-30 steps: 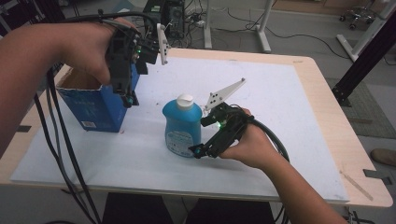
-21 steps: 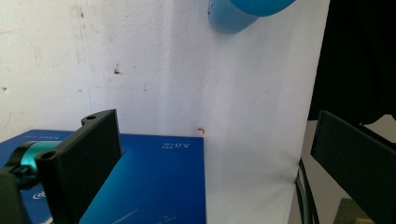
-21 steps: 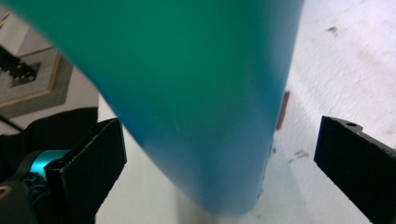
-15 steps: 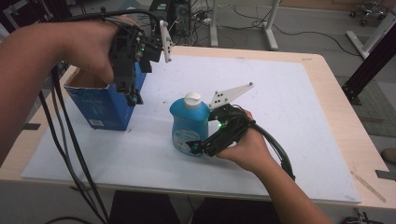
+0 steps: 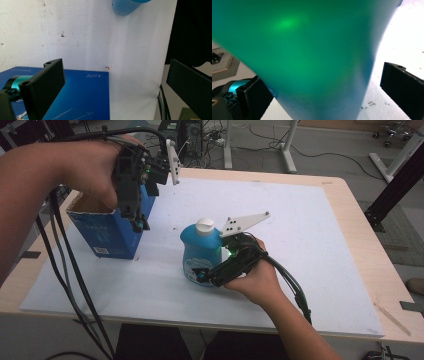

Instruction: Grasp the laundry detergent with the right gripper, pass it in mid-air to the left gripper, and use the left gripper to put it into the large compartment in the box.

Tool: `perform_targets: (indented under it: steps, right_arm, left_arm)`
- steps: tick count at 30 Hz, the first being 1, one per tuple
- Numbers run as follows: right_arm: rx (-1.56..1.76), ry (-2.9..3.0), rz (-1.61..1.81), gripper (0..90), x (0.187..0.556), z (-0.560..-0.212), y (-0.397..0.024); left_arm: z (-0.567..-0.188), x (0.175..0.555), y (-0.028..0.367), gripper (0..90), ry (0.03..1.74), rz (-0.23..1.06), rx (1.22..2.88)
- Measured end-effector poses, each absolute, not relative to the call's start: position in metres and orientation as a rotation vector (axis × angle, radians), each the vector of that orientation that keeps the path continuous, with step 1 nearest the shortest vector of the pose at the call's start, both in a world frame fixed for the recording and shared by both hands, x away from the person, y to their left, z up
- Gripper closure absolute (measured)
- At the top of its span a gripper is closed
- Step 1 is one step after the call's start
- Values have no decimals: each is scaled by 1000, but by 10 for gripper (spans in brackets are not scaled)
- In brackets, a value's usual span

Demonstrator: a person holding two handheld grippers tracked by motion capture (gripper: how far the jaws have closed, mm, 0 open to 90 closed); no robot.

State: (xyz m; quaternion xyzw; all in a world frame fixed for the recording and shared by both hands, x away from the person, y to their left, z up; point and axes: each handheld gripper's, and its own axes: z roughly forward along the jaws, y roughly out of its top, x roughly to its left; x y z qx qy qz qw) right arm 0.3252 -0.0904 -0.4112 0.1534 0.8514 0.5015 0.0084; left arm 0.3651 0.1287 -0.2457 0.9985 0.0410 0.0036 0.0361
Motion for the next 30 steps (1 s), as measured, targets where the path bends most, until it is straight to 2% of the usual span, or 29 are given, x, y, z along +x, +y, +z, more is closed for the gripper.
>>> perform_targets:
  steps: [20, 23, 30]
  right_arm:
    - [531, 2573, 1598, 73, 322, -419, -89]
    - [525, 2561, 1607, 126, 321, -419, -89]
    - [524, 2557, 1598, 128, 321, -419, -89]
  left_arm:
    - [-249, 365, 131, 17, 128, 14, 3069]
    - [-249, 365, 131, 17, 126, 16, 3067]
    - [-249, 366, 132, 17, 127, 16, 3072]
